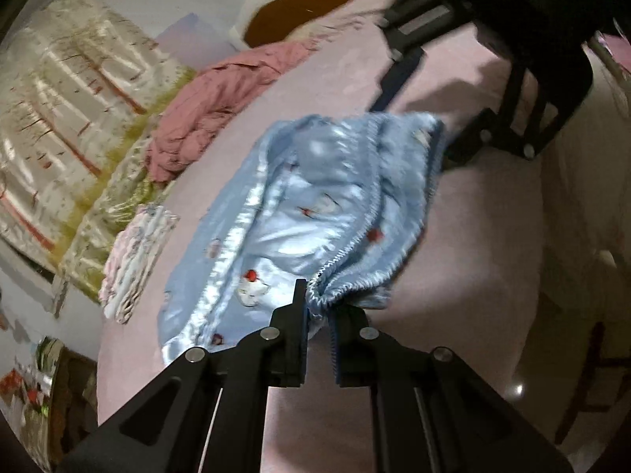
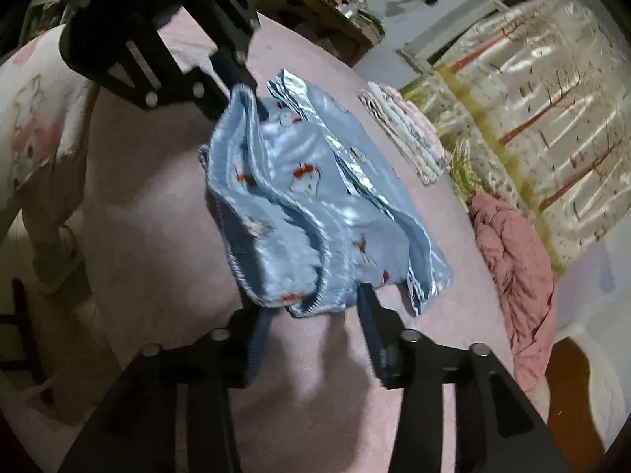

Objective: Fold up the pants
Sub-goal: 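Close both grippers on the elastic waistband side by side, then lift the waistband with both grippers and fold it over the folded legs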

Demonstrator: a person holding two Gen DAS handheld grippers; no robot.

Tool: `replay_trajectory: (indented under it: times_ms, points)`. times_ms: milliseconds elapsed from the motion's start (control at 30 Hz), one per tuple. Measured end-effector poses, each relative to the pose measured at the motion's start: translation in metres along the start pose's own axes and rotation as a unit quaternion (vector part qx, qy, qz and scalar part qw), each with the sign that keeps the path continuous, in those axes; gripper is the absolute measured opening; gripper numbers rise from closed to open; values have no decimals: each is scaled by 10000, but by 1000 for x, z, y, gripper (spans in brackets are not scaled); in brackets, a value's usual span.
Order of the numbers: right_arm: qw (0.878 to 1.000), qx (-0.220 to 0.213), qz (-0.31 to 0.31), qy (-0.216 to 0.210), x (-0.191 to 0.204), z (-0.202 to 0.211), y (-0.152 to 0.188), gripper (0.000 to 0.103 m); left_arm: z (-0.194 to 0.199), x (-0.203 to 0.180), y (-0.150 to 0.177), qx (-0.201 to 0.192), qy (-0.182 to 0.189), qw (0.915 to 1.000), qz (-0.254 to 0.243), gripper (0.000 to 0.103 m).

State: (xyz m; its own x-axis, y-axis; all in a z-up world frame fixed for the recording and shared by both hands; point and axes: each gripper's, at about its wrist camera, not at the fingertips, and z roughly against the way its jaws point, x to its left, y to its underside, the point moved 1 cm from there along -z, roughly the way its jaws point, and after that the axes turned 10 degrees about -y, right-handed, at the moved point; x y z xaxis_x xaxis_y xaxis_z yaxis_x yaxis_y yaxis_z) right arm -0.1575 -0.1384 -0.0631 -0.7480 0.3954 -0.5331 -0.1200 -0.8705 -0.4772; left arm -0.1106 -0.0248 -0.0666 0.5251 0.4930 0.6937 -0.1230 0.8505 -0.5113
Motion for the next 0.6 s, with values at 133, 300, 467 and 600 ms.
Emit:
replay_trajectory:
  times_ms: [133,300,467,600]
  points:
    - [9996,-17,267,13,8,1,-3,50,-2,-8,3,39,-19,9998,-201,9]
    - [9994,-166,226,187,7,0,-6,50,4,-6,6,68,13,9996,-259,14]
    - [9982,-339,240,432,6,7,-10,50,10,-15,10,7,-355,9974,-621,33]
    - [9977,-306,354,482,8,8,-11,50,12,-23,8,-123,-488,9952,-845,41]
